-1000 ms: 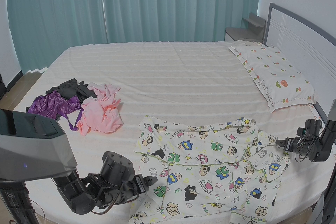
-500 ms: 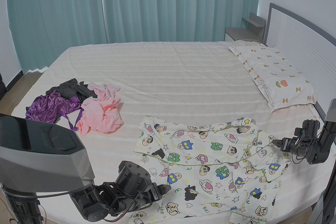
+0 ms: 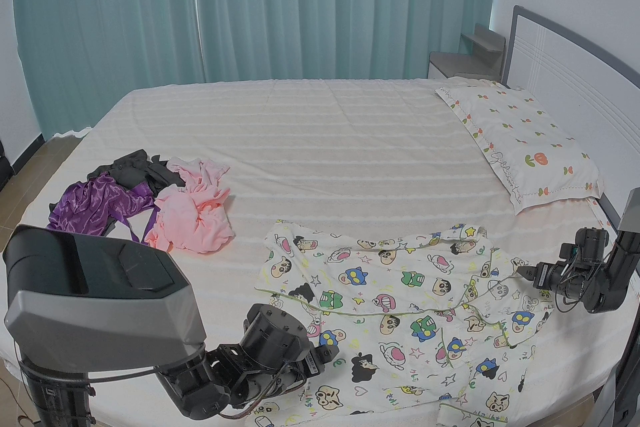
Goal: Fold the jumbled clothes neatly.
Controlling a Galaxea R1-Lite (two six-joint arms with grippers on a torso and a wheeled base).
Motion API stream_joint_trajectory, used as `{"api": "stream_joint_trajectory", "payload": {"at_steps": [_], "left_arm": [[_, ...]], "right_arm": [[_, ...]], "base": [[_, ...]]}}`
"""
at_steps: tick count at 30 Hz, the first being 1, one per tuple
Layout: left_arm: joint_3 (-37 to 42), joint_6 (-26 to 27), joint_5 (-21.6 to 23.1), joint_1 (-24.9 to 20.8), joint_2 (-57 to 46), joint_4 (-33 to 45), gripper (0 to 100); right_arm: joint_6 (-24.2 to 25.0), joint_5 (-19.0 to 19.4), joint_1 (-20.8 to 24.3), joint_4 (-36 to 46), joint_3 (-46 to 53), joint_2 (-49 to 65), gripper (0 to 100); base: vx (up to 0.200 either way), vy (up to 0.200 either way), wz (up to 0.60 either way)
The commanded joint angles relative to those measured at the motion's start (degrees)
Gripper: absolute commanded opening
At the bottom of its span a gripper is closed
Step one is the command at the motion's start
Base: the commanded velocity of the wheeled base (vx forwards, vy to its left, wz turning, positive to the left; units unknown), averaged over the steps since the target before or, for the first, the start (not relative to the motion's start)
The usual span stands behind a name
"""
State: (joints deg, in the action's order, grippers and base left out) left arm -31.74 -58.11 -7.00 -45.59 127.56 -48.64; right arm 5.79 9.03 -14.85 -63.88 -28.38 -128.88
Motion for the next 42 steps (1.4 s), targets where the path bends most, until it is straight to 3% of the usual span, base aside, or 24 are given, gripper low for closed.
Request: {"api": "stream_joint_trajectory", "payload": {"at_steps": [1,6,12,16,17,28,34,42], "left_arm": [[-0.2,0.0,-0.3,-0.5,0.7,0.7,100],[0.5,-0.1,-0.9,-2.4,-0.6,5.4,100],[-1.0,-0.2,-1.7,-2.1,-0.6,5.4,100],[-3.3,-2.5,-5.1,-1.6,1.1,5.4,100],[-3.5,-2.8,-5.7,-1.6,1.5,5.5,0],[-1.5,-1.1,-11.9,0.3,-0.3,7.7,0],[-1.9,7.6,-15.4,4.5,-2.1,6.4,0],[0.4,14.8,-15.4,8.9,0.0,-2.2,0]], "right_arm": [[0.0,0.0,0.0,0.0,0.1,0.0,100],[0.0,0.0,0.0,0.0,0.1,-0.1,100],[0.0,0.0,0.1,0.0,0.1,0.0,100],[0.0,0.0,0.3,0.0,0.2,0.0,100],[0.0,0.0,0.3,0.0,0.3,0.0,100],[0.0,0.0,1.0,-2.5,1.7,-0.1,100],[-0.1,-0.1,1.2,-2.4,2.3,0.0,100],[-0.2,-0.1,1.2,-2.4,2.6,0.4,100]], "base": [[0.0,0.0,0.0],[0.0,0.0,0.0],[0.0,0.0,0.0],[0.0,0.0,0.0],[0.0,0.0,0.0],[0.0,0.0,0.0],[0.0,0.0,0.0],[0.0,0.0,0.0]]}}
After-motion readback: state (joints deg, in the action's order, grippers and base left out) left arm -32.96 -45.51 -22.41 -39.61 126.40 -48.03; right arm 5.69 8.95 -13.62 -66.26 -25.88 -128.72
